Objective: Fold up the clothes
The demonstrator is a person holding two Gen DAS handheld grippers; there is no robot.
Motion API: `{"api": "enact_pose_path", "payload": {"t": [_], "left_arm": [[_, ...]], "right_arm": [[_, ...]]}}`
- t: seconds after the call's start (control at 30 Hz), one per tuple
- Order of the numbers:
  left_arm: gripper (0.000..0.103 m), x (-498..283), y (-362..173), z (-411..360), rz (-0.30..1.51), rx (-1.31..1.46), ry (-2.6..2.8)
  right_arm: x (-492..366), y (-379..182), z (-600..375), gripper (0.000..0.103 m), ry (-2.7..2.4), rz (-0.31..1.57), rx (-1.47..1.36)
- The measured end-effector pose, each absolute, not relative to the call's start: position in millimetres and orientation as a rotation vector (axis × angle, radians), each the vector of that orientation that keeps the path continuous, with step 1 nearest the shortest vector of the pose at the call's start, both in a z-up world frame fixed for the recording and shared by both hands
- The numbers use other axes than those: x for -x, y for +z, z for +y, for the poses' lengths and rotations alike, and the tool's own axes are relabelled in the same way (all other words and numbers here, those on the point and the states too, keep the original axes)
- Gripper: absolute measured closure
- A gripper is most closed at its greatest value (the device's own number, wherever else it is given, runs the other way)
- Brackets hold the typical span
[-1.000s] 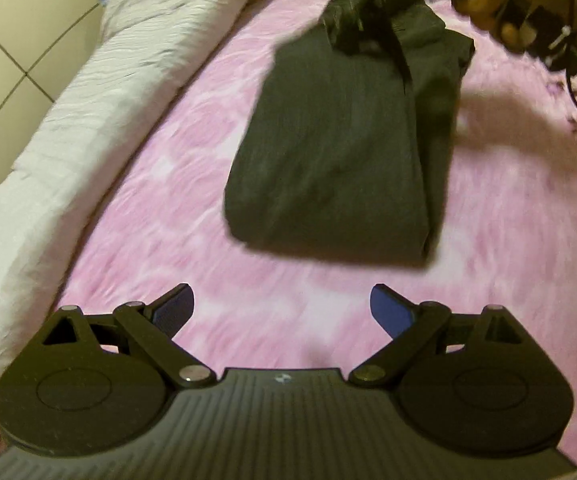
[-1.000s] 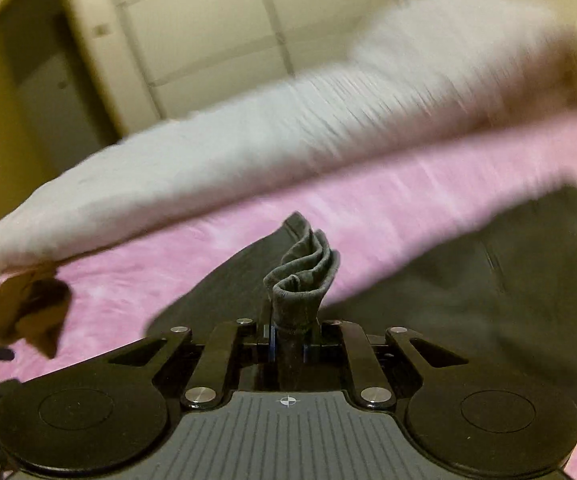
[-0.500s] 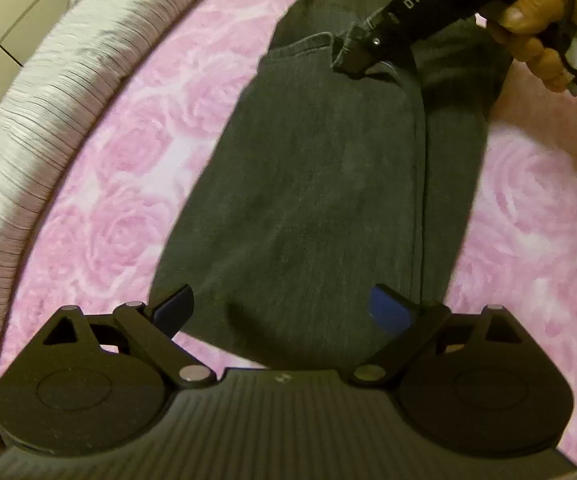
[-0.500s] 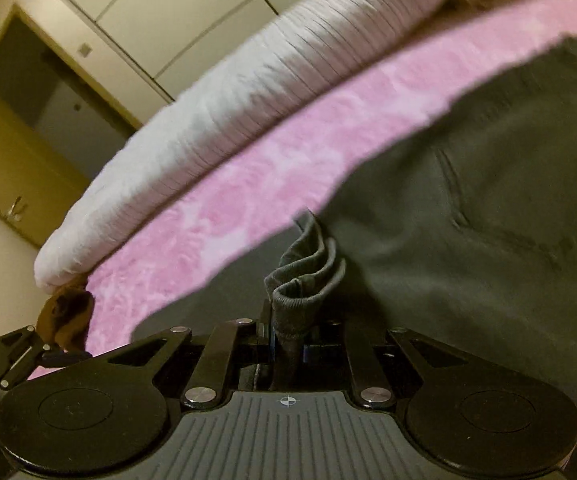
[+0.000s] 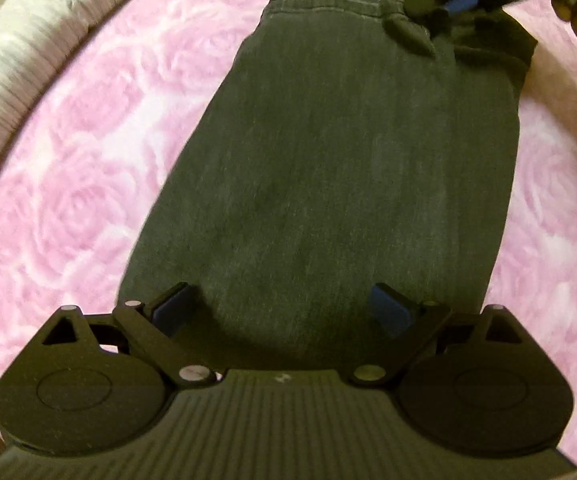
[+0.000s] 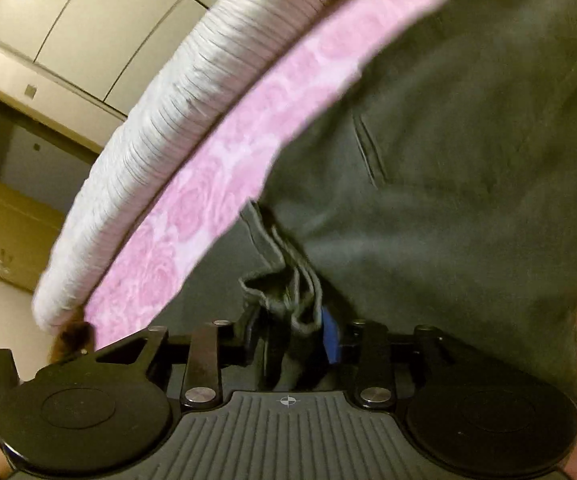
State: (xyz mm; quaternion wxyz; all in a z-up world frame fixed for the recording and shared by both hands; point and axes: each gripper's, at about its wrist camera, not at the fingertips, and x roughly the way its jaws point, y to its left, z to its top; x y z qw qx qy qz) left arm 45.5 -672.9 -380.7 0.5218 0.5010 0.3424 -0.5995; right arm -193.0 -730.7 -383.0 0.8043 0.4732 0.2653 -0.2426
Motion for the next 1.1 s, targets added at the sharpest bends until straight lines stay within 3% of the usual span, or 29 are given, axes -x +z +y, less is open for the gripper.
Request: {"api": "enact_pose_path", "payload": {"t": [0.17,0.37,0.4,0.43,0.5,0.53,0.67,0.77,0.83,0.87,1.1], "left_arm": [[0.009,-49,-385,-667,0.809,-1.175,-1.462],[0.009,-55,-386,-658,0.801,-1.124,-1.468],[0.009,-55,-387,-656,0.797,-1.119,-1.468],[0.009,-55,-387,-655,0.793,-1.115,-1.471],[0.009,-54,-389,-652,0.784,-1.110,-1.477],[0.009,-55,-390,-650,0.783,-1.108,-1.481],[0.006,-57,-395,-652,0.787,-1.117,-1.493],[0.005,-58,-397,-652,0.790,-1.123,-1.498],[0.004,-57,-398,-653,0.792,-1.121,-1.499],[0.004,-56,-397,-654,0.793,-1.118,-1.499],[0.009,-59,-378,-645,0.783,-1.115,-1.540]], "right_arm": [[156,-372,-751,0.062,-0.448,0.607,-0.836],[113,-403,-787,0.062,-0.308,0.773,-0.908],[111,-400,-788,0.066,-0.289,0.766,-0.894],[111,-388,-785,0.080,-0.274,0.733,-0.841],[111,-366,-778,0.095,-0.242,0.668,-0.734],[112,-359,-774,0.097,-0.233,0.655,-0.687],[114,-361,-760,0.097,-0.239,0.696,-0.561],[118,-389,-774,0.095,-0.308,0.742,-0.697],[120,-396,-778,0.073,-0.371,0.753,-0.712],[120,-398,-779,0.071,-0.387,0.757,-0.705],[113,-365,-745,0.070,-0.358,0.712,-0.502]]}}
